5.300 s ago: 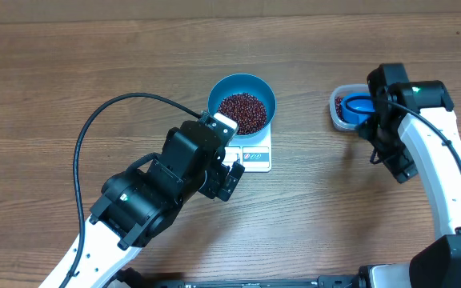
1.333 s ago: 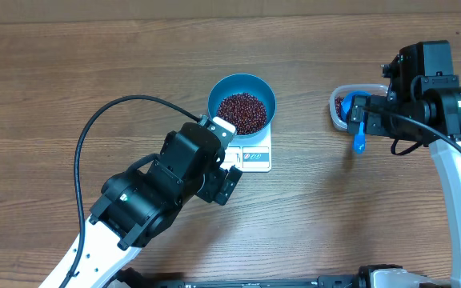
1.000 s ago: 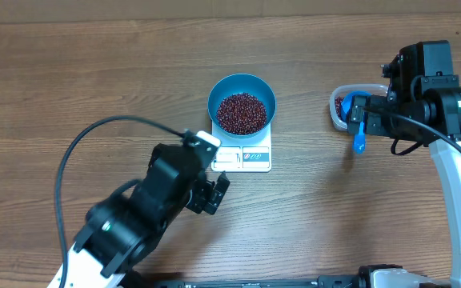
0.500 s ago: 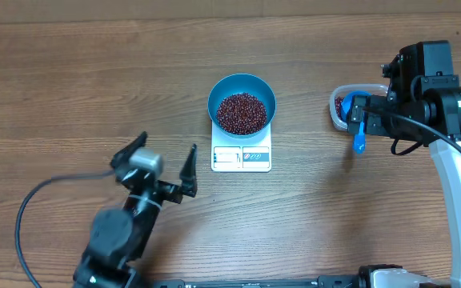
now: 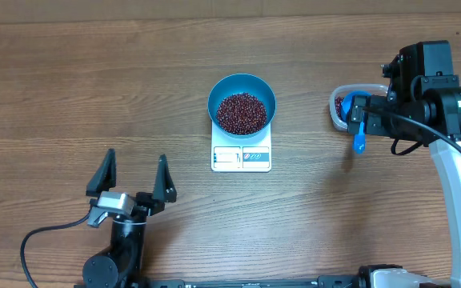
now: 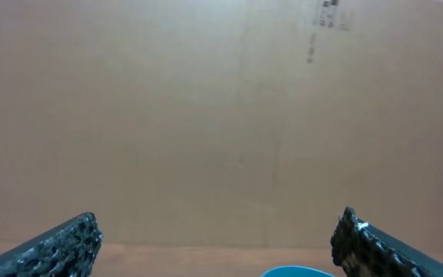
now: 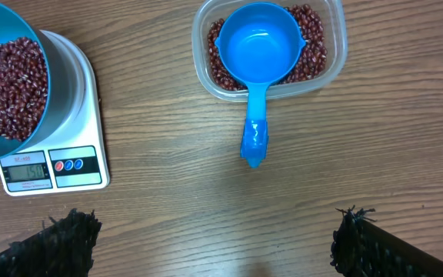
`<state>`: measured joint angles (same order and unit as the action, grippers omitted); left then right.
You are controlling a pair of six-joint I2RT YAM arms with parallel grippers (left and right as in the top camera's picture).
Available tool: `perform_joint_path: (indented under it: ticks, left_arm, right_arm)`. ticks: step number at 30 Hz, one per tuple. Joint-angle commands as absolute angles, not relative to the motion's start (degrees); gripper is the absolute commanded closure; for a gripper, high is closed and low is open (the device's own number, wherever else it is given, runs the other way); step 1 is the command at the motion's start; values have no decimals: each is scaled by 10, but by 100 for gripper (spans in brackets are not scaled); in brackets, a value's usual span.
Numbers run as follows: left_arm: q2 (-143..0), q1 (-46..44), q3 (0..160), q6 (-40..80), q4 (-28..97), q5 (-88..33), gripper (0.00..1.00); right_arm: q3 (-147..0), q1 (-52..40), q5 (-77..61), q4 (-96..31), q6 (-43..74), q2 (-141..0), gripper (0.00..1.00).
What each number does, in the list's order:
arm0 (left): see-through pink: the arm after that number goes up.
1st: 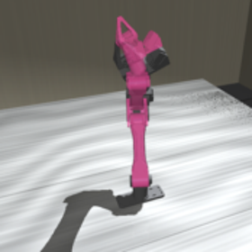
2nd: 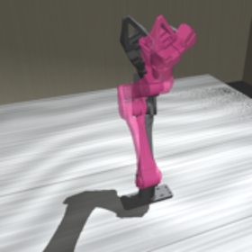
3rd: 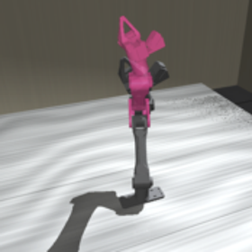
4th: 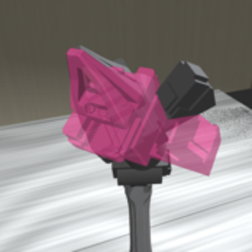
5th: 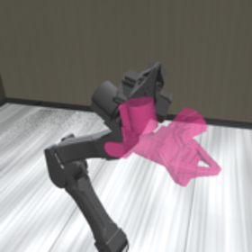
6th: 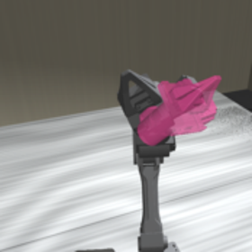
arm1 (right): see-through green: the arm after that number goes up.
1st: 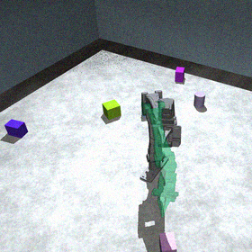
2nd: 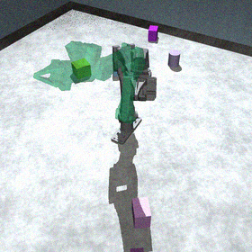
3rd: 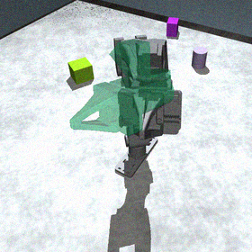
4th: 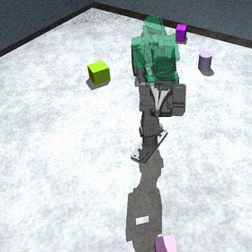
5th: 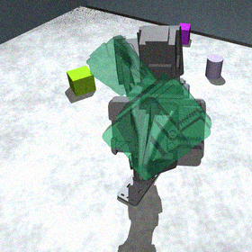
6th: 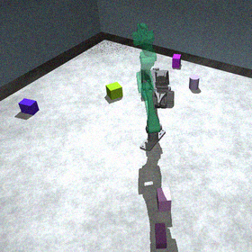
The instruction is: Scoop item into bowl and weigh 150g on scale
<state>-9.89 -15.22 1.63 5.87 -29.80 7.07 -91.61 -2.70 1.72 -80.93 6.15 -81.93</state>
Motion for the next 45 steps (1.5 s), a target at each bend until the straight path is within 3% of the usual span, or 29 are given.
perform_joint_path:
  ticks: [1,22,45]
  left_arm:
    - [-68,-126,3,56,-275,59,0]
    - [-2,-19,3,65,42,27,0]
    - [-2,8,3,11,44,17,0]
  right_arm:
    - [-931,-25,18,-806,55,-816,0]
    - [-931,-25,18,-806,55,-816,0]
    - [-931,-25,18,-806,55,-816,0]
